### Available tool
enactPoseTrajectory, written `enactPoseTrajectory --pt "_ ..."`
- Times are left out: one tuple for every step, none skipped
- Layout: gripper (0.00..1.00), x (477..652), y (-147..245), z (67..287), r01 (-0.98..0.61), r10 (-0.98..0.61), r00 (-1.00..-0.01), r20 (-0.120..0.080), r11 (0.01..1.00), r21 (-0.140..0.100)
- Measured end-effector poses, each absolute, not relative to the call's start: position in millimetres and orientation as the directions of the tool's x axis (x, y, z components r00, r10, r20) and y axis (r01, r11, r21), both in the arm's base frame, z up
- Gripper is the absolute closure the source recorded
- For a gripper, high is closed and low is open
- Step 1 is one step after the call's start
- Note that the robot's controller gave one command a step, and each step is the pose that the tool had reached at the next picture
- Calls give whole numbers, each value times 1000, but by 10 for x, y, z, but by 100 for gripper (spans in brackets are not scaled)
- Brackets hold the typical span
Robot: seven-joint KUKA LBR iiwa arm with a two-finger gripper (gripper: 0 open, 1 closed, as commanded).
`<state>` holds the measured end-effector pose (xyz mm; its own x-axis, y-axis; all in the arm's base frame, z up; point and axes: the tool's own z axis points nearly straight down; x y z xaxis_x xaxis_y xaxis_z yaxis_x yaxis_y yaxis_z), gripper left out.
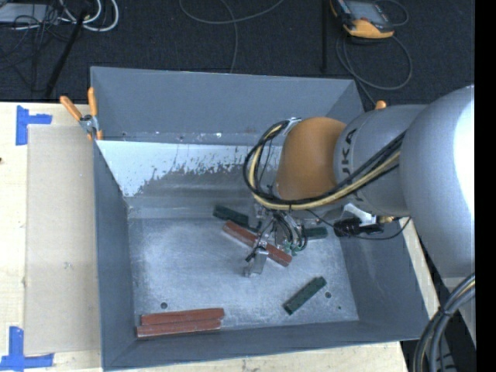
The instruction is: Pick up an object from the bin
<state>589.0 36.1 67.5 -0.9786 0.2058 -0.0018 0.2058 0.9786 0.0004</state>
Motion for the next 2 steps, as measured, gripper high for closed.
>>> enactPoseTrajectory --pt "100 5934 365 755 207 207 -978 -14 978 5" --pt "0 5893 362 704 207 207 -978 -1 978 1"
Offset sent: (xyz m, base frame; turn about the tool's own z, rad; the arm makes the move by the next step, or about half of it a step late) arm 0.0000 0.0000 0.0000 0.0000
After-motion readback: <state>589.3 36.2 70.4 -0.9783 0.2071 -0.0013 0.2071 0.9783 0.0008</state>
